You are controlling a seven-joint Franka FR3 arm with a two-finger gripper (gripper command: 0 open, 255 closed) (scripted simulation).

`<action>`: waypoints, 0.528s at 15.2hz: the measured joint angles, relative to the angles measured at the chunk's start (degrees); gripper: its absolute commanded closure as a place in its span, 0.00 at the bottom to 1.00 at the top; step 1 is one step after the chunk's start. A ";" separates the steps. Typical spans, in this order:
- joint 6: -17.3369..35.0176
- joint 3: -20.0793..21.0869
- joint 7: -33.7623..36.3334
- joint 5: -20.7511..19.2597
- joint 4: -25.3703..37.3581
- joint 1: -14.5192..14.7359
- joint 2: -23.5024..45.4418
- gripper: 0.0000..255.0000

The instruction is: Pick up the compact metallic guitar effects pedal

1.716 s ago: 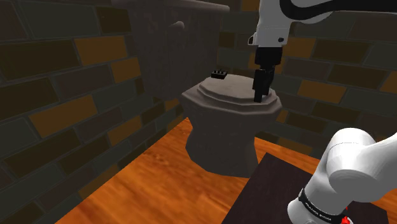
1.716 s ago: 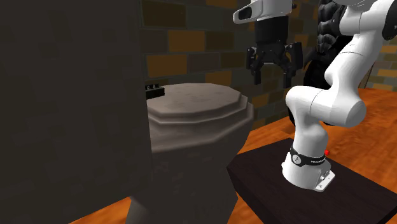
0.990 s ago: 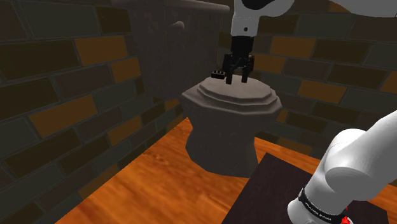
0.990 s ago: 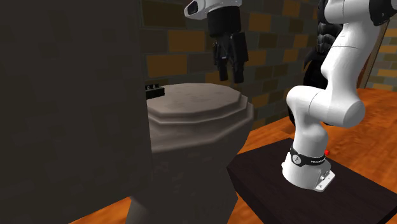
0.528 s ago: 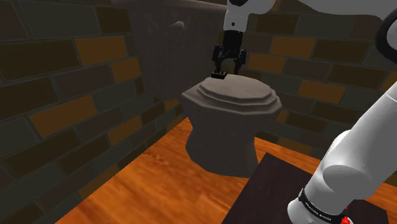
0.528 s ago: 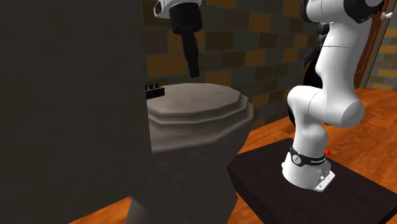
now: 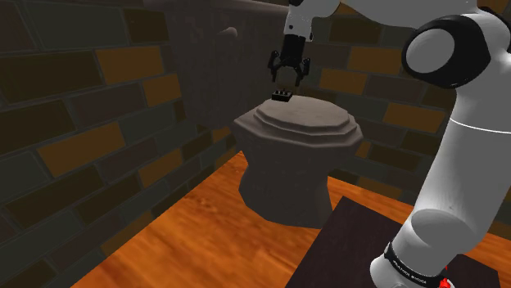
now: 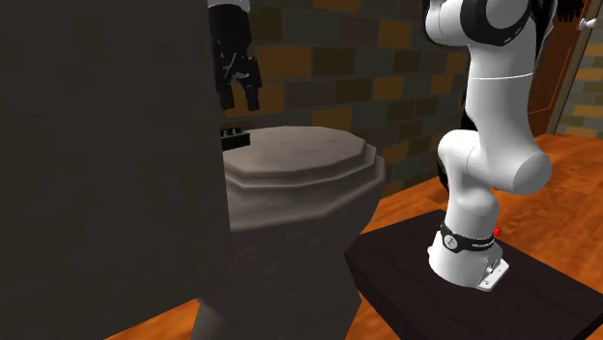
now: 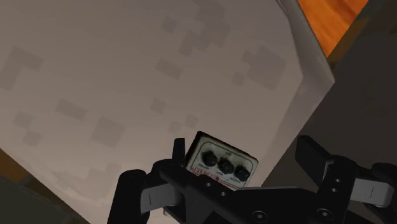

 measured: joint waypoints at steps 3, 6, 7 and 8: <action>-1.53 -1.14 1.61 1.64 5.67 -1.71 4.44 0.00; 0.63 -1.18 1.52 1.57 3.08 -1.56 4.04 0.00; 1.46 -1.20 1.30 1.47 1.88 -1.51 3.69 0.00; 2.37 -1.16 1.21 1.38 0.65 -1.37 3.37 0.00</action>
